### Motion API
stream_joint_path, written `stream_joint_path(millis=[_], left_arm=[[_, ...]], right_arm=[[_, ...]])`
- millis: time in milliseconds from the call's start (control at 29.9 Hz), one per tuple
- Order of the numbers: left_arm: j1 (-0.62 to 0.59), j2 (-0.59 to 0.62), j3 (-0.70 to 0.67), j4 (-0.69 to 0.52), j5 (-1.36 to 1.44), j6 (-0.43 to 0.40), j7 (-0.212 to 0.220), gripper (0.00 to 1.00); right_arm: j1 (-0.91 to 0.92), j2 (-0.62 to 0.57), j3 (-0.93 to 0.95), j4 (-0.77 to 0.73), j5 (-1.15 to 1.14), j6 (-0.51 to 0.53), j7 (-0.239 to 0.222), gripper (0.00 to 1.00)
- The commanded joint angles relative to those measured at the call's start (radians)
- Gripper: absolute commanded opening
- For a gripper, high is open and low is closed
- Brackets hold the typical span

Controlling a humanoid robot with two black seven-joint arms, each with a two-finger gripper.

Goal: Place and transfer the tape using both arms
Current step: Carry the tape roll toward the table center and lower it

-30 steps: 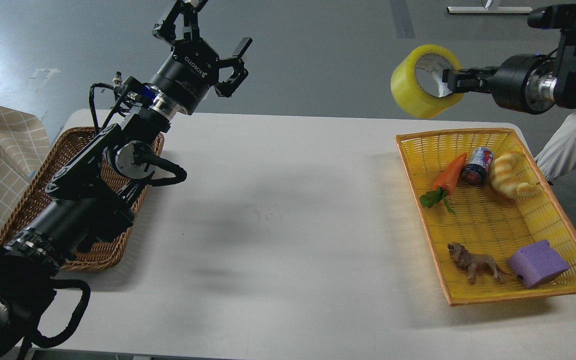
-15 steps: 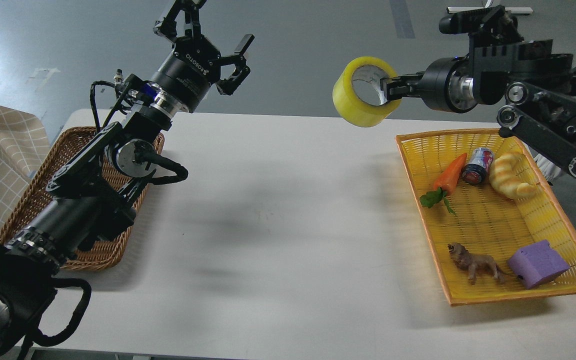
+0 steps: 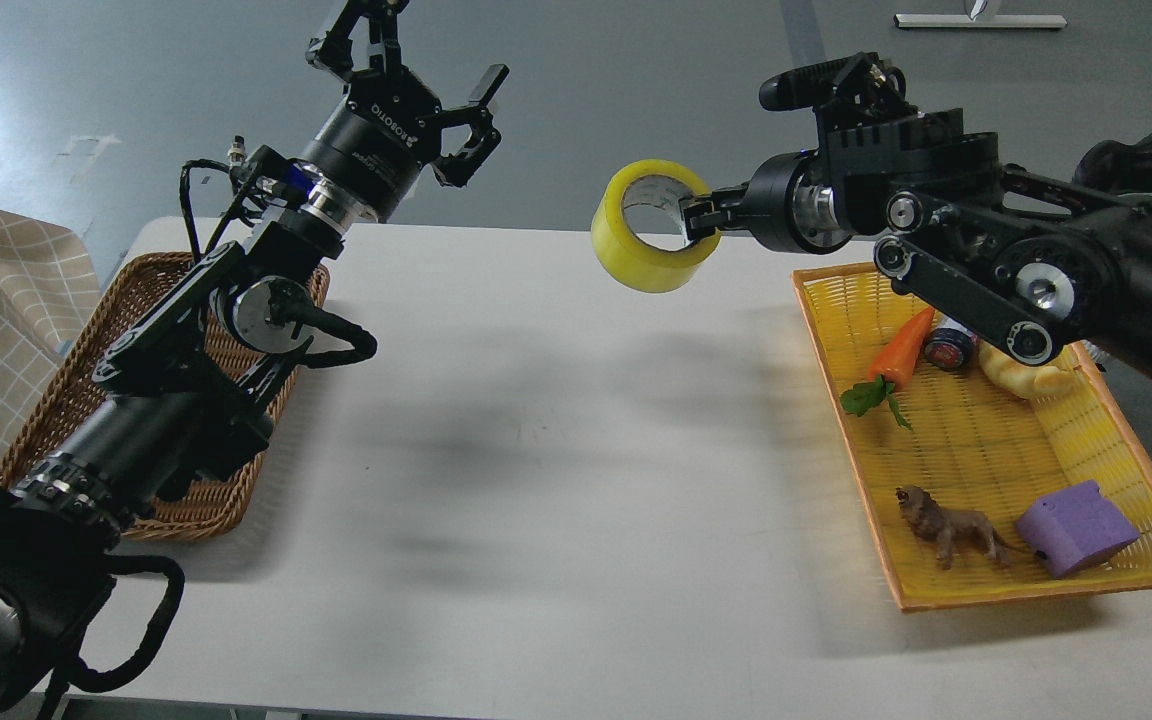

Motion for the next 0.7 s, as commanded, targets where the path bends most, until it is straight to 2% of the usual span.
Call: stream_joint_path(millis=[0,669], left_arm=[[0.000,-0.001,-0.001,0.000,0.000,0.000,0.000,0.98],[0.000,0.001,0.003,-0.003,0.001,0.000,0.001,0.98]], right_arm=[[-0.001,0.037,-0.021,-0.014,-0.001,0.000,0.000,0.06],[-0.053,0.202,-0.089,-0.103,-0.001,0.000,0.000,0.06]])
